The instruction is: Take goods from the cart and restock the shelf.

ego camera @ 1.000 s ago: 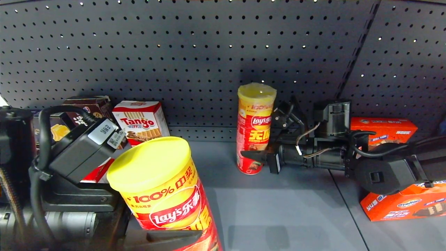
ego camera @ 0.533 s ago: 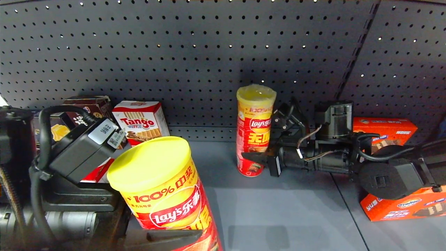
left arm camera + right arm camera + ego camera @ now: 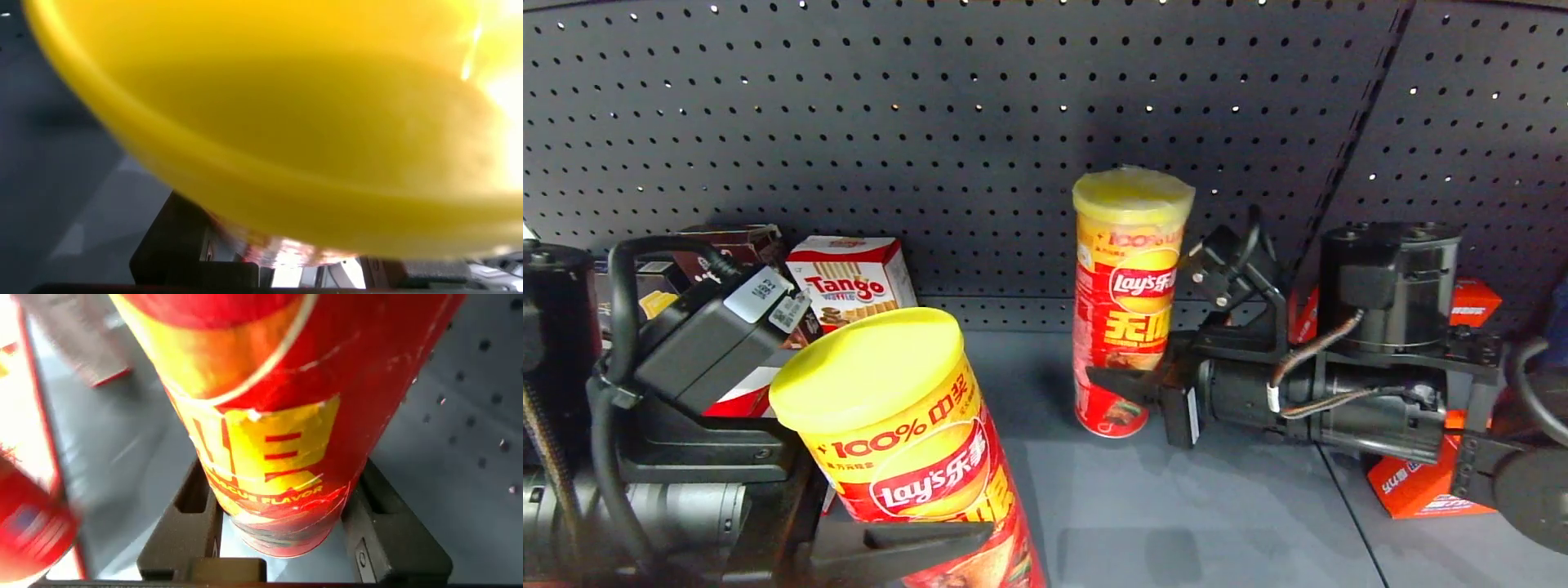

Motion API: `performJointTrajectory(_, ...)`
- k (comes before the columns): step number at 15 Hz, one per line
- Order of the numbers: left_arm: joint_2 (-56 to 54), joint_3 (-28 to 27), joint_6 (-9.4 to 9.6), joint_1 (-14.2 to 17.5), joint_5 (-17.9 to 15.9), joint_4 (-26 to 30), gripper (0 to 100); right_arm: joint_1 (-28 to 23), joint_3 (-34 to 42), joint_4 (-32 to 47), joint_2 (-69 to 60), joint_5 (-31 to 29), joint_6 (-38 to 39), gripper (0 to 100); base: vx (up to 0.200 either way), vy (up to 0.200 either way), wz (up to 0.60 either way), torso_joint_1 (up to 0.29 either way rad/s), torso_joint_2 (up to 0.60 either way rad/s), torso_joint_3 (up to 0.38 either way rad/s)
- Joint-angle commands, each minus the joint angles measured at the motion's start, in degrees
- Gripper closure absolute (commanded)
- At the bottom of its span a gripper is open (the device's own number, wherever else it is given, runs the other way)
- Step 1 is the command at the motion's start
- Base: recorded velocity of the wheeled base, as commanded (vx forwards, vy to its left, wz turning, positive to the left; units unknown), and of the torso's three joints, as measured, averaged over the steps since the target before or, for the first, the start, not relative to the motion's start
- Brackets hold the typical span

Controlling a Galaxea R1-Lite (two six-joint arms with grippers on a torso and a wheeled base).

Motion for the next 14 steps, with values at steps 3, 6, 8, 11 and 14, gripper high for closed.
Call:
performJointTrajectory(3,0.1,-1.3,-0.09,0.7,0.3,0.0,100,0.7,12.0,-0.4,-12.1,-0.3,0.6,100,0.000,0.000,0.00,0.000,0.00,0.000)
performJointTrajectory(6,2.4,-4.1,0.00,0.5,1.1,0.0,100,1.2,17.9,-0.5,-17.8,-0.3,1.1,100,0.000,0.000,0.00,0.000,0.00,0.000)
performJointTrajectory(8,3.9,-6.1,0.00,0.5,1.3,0.1,100,3.0,21.5,-0.9,-20.8,-0.3,2.1,100,0.000,0.000,0.00,0.000,0.00,0.000)
performJointTrajectory(11,4.4,-6.8,0.00,0.1,2.7,0.1,100,4.9,25.2,-4.4,-21.5,-0.4,3.4,100,0.000,0.000,0.00,0.000,0.00,0.000)
performJointTrajectory(14,4.7,-7.2,0.00,0.3,2.7,0.1,100,5.8,27.1,-10.9,-16.7,-0.5,3.4,100,0.000,0.000,0.00,0.000,0.00,0.000)
